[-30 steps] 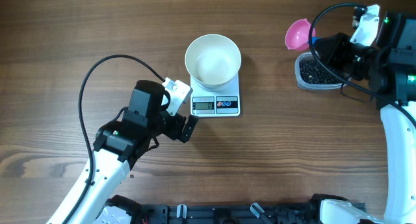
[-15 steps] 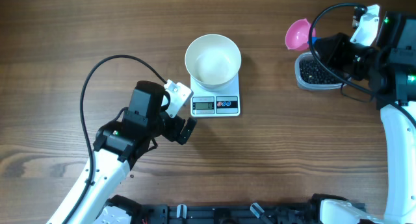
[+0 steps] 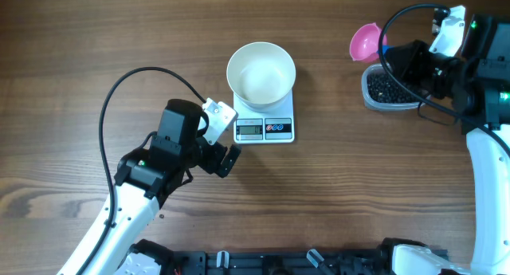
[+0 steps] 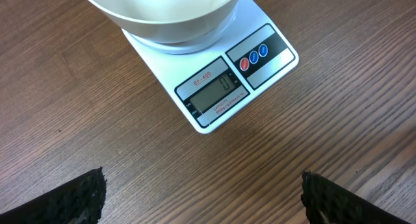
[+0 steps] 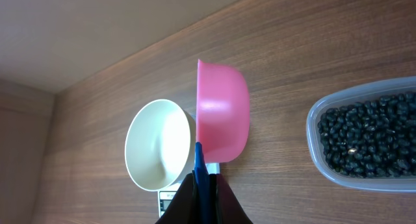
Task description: Scoop item into bowl and weigh 150g on scale
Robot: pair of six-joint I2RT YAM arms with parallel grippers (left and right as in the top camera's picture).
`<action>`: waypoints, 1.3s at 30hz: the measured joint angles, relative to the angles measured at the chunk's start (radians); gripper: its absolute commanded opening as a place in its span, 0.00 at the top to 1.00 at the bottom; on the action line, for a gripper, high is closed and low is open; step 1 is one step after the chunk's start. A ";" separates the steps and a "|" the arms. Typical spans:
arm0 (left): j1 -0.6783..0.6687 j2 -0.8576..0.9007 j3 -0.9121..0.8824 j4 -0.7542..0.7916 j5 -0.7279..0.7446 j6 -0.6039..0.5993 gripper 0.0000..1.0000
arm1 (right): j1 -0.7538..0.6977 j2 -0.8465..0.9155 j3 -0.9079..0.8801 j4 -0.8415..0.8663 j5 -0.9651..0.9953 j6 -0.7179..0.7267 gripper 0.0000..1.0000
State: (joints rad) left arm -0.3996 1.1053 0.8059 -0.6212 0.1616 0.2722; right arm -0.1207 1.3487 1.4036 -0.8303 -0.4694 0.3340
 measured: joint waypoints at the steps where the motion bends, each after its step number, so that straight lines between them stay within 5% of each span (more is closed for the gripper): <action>1: 0.000 0.000 0.000 0.000 0.000 0.000 0.00 | 0.000 0.000 0.000 0.000 0.000 0.000 0.96; 39: 0.000 0.000 0.000 0.037 0.000 0.000 0.00 | 0.000 0.000 0.000 0.000 0.000 0.000 0.96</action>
State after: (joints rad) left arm -0.3996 1.1053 0.8059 -0.5838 0.1619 0.2722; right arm -0.1207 1.3487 1.4036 -0.8303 -0.4694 0.3340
